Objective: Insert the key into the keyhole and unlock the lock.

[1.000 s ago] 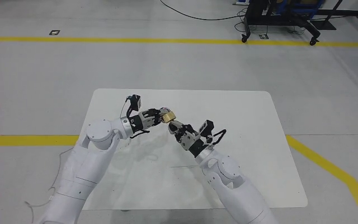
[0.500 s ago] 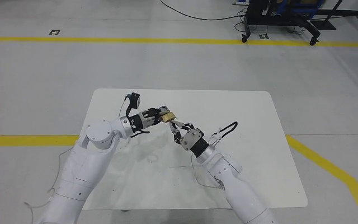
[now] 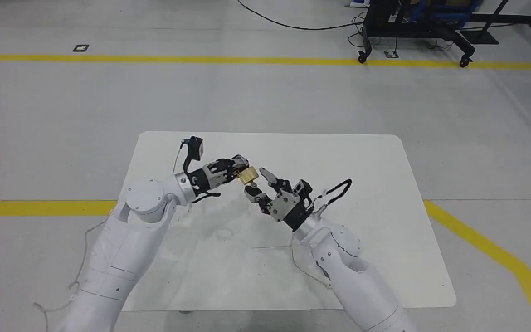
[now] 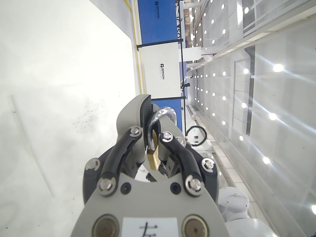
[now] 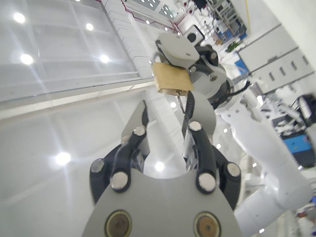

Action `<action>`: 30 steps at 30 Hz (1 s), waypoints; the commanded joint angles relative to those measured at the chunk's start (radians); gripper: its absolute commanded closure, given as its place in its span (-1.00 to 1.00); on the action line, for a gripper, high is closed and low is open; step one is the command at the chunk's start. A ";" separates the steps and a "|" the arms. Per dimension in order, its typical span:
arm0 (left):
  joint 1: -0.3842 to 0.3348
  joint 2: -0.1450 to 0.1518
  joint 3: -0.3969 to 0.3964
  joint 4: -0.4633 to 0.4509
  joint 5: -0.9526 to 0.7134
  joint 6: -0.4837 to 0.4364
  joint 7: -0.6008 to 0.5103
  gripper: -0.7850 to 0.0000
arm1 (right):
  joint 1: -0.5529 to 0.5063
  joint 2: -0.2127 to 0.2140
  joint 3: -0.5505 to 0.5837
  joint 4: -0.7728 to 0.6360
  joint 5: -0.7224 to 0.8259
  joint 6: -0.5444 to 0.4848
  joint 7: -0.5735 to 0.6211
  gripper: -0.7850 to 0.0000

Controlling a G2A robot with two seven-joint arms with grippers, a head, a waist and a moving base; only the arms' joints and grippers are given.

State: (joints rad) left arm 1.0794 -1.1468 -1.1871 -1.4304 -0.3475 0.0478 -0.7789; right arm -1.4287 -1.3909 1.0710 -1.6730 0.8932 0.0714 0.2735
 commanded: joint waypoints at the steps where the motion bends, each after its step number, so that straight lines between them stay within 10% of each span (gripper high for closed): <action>1: 0.000 0.000 -0.001 0.002 0.000 0.009 0.007 1.00 | -0.008 0.004 -0.001 -0.003 -0.122 -0.060 0.004 -1.00; 12: -0.031 -0.004 0.048 -0.008 0.079 0.040 -0.002 1.00 | -0.139 0.051 0.265 -0.075 -0.566 -0.367 -0.113 -1.00; 16: -0.069 -0.011 0.110 -0.025 0.159 0.066 -0.033 1.00 | -0.191 0.055 0.313 -0.119 -0.508 -0.426 -0.114 -1.00; 30: -0.378 -0.123 0.549 0.190 0.504 0.279 -0.189 1.00 | -0.191 0.055 0.313 -0.119 -0.508 -0.426 -0.114 -1.00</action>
State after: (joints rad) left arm 0.7169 -1.2587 -0.6659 -1.2703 0.1536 0.3273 -0.9679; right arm -1.6197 -1.3362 1.3839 -1.7924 0.3850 -0.3543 0.1593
